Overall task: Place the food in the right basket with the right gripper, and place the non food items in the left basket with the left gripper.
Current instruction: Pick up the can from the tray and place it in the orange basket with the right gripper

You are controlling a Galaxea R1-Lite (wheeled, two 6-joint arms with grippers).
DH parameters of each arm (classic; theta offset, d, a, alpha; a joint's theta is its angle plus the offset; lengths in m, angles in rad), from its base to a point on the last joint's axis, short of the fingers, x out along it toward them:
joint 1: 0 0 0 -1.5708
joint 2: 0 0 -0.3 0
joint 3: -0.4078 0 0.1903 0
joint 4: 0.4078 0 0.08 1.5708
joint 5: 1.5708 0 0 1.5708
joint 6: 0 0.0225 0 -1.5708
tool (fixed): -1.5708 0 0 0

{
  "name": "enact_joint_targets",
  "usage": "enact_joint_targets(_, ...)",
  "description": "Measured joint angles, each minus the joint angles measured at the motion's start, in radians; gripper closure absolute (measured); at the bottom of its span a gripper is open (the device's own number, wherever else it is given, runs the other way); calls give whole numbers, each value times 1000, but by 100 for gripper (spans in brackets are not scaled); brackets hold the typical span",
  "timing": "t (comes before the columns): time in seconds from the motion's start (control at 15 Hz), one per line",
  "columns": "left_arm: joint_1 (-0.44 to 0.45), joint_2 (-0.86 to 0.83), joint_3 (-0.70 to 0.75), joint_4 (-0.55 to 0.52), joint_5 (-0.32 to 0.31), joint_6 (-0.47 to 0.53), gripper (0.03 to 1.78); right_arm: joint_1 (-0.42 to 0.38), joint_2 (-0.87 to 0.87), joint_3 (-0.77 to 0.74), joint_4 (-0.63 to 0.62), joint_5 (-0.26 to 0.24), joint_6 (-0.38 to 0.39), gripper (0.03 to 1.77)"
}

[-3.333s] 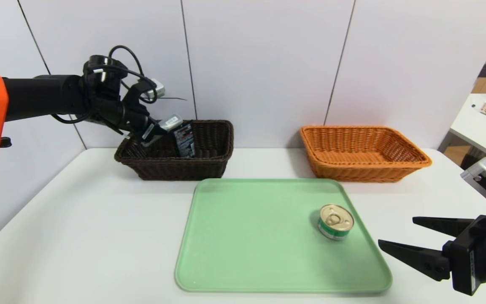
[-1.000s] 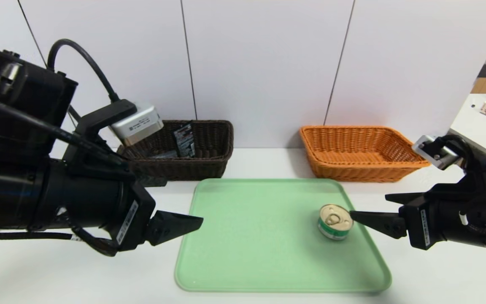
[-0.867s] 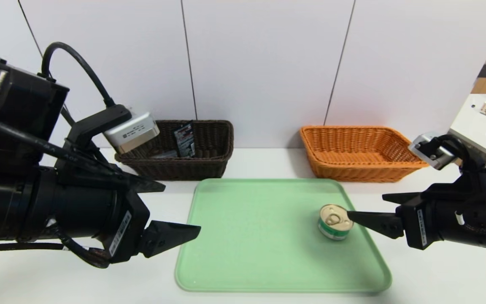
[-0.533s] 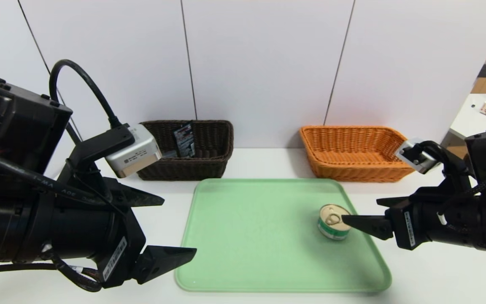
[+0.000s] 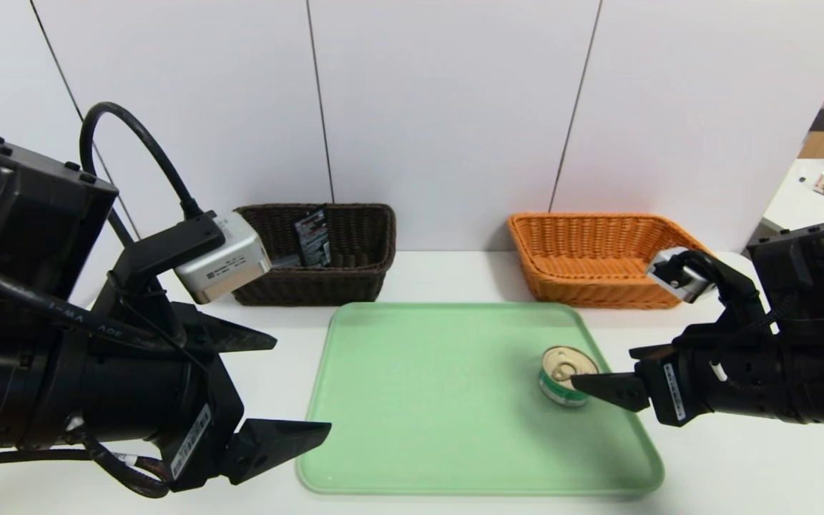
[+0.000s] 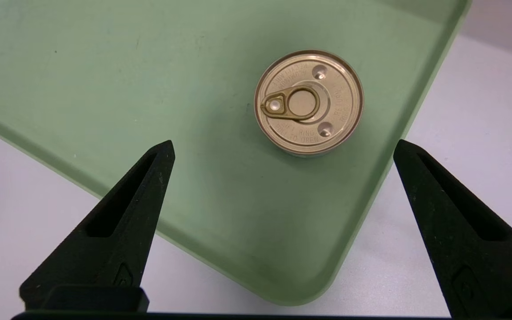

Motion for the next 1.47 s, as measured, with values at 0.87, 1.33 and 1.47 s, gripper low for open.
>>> enact_joint_targets(0.87, 1, 16, 1, -65, 0, -5, 12, 26, 63, 118, -139, 1, -115, 10)
enact_joint_targets(1.33, 1, 43, -6, -102, -5, -2, 12, 27, 113, 357, -577, 0, -105, 10)
enact_joint_targets(1.47, 0, 46, -5, -117, -6, -2, 12, 27, 134, 376, -619, 0, -105, 10)
